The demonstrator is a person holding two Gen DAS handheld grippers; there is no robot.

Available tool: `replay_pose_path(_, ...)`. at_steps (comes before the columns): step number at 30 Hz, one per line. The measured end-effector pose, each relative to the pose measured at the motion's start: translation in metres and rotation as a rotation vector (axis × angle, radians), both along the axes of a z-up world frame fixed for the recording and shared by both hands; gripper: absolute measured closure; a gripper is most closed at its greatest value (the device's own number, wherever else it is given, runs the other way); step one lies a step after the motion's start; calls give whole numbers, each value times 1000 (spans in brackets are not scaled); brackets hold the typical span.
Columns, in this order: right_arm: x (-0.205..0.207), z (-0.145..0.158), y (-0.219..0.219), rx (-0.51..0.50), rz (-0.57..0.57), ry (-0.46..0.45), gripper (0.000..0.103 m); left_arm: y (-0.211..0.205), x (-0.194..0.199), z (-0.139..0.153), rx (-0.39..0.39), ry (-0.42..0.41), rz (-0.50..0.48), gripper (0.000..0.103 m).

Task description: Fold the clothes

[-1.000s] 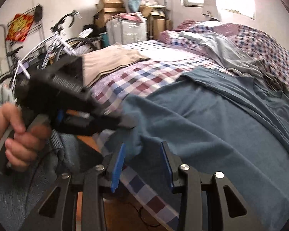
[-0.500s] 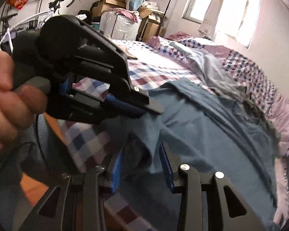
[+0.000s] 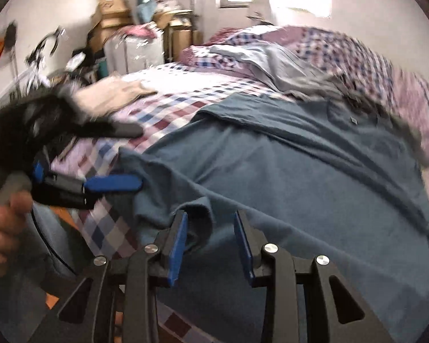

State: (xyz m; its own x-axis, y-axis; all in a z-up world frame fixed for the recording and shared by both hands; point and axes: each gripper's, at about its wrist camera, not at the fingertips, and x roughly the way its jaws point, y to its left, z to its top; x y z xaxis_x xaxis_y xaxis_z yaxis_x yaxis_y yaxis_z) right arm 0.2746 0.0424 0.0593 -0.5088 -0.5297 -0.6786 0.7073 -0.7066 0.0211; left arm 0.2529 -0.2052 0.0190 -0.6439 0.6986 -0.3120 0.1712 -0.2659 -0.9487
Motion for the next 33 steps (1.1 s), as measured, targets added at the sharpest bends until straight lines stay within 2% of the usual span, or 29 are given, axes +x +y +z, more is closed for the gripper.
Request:
replay_pose_path(6, -18, 3, 31, -87, -148, -90, 67, 14, 7, 17, -60, 50, -93, 42)
replay_pose_path(10, -30, 1, 48, -147, -211, -158, 66, 31, 4, 21, -117, 37, -160, 42)
replay_pose_path(13, -34, 1, 56, -175, -233, -185, 66, 40, -2, 17, -147, -3, -183, 42)
replay_pose_path(16, -33, 3, 56, -190, -210, -188, 66, 40, 0, 12, -163, -48, -177, 42)
replay_pose_path(20, -28, 4, 47, -181, -133, -183, 66, 29, 7, 8, -160, -48, -109, 42)
replay_pose_path(21, -25, 4, 43, -180, -100, -182, 65, 18, 26, 9, -146, -43, -99, 42)
replay_pose_path(23, -19, 4, 33, -160, -38, -170, 65, 14, 25, 1, -86, -52, -88, 42)
replay_pose_path(25, -12, 2, 22, -122, 14, -146, 64, 14, 24, -3, -65, -64, -86, 42)
replay_pose_path(31, -8, -7, 6, -71, 54, -126, 65, 6, 28, -11, -18, -75, -71, 42)
replay_pose_path(32, -10, -8, 6, -77, 54, -133, 67, 6, 28, -13, -8, -76, -69, 42)
replay_pose_path(33, -12, -8, 6, -81, 55, -139, 74, 5, 28, -14, 1, -77, -67, 42)
